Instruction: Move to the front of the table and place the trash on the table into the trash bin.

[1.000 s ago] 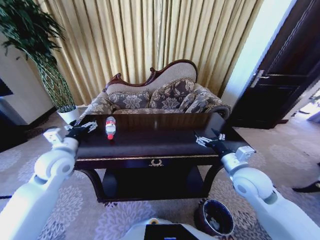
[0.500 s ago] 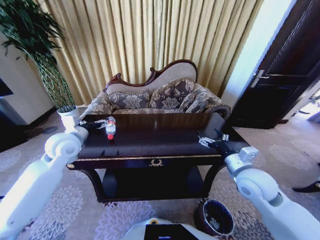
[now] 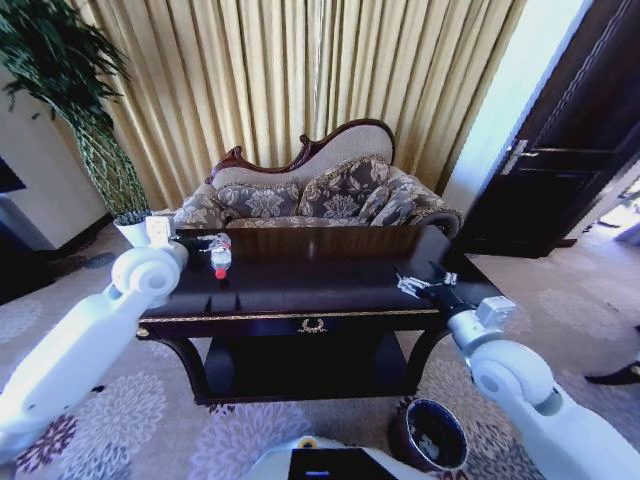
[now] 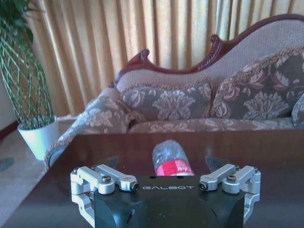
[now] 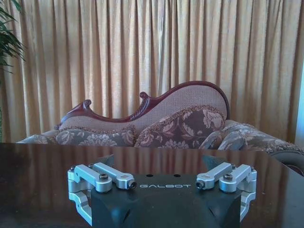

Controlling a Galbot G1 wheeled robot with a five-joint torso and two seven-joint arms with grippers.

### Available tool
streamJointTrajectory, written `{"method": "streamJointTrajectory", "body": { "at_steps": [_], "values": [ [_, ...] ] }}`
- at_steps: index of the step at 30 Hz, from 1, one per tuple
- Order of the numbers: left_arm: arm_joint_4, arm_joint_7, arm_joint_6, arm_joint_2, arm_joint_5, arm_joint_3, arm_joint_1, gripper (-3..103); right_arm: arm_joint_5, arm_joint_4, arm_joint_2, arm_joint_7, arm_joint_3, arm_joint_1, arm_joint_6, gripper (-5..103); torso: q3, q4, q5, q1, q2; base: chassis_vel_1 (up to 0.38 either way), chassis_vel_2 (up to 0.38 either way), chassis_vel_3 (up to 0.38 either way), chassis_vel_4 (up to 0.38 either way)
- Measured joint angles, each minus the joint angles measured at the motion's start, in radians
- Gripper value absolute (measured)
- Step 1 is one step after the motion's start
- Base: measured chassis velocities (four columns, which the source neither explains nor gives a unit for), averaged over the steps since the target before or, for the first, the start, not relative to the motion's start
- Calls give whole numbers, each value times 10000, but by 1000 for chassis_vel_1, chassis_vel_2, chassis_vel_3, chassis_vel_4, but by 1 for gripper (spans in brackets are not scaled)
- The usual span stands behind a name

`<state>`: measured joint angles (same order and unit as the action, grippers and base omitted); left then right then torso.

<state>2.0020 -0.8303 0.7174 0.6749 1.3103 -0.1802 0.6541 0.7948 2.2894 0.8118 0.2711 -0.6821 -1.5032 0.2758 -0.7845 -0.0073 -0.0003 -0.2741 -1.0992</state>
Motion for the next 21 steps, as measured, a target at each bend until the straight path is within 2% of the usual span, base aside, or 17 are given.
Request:
{"method": "streamJointTrajectory", "body": {
  "at_steps": [21],
  "values": [
    [-891, 325, -41, 745, -454, -121, 286, 100, 42, -347, -153, -14, 180, 378, -38, 100, 0, 1, 1, 0, 0, 0, 0, 0, 0]
  ]
}}
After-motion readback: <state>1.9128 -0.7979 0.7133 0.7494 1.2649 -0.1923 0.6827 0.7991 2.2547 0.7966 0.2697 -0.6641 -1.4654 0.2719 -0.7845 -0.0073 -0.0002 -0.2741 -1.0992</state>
